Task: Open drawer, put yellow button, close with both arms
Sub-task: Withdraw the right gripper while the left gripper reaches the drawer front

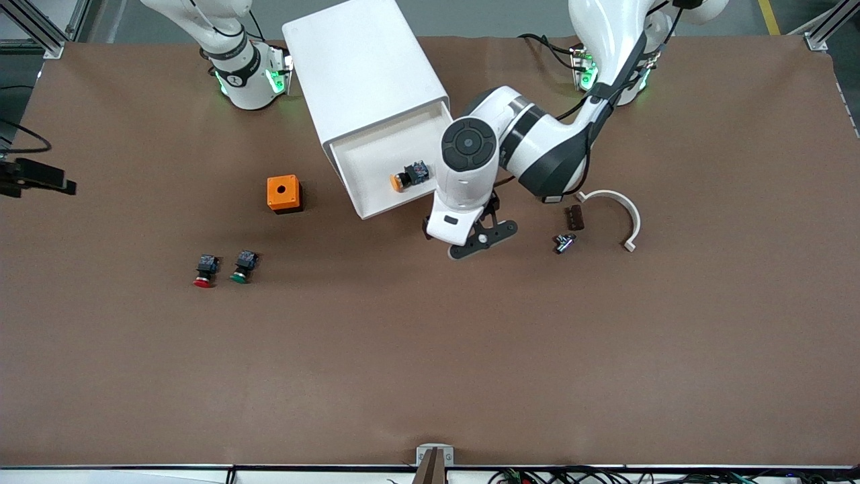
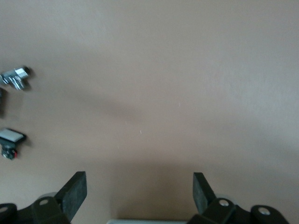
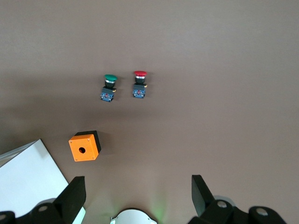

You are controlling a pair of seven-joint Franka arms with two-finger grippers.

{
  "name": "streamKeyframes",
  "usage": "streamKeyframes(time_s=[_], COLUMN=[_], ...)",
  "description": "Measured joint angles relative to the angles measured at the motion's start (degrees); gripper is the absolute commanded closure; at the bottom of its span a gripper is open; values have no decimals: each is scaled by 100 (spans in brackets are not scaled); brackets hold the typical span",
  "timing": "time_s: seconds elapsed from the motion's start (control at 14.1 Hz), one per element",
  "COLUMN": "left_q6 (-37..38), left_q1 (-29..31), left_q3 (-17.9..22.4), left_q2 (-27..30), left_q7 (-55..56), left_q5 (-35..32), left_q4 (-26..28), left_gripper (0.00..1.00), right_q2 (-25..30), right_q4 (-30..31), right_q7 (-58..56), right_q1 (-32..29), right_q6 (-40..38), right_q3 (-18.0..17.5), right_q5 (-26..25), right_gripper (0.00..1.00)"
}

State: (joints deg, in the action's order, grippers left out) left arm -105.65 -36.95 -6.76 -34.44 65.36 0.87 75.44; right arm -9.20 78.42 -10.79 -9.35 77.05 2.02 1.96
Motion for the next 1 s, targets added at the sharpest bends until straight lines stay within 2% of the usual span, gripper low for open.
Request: streamKeyframes(time_s=[0.71,1.0], left_q6=[-1,-9], left_q1=[-54,-131], left_q3=[-433,-486], left_q2=[-45,-71], left_q7=[-10,-10], left_q5=[270,276], left_q4=[23,30], left_gripper=[0,0], right_q2=[2,1], right_q4=[-848,-930], right_q7=[687,771], right_q1=[-116,-140], right_q6=[-486,-591], right_q3=[-63,-73], right_q5=[0,11], right_gripper=[0,0])
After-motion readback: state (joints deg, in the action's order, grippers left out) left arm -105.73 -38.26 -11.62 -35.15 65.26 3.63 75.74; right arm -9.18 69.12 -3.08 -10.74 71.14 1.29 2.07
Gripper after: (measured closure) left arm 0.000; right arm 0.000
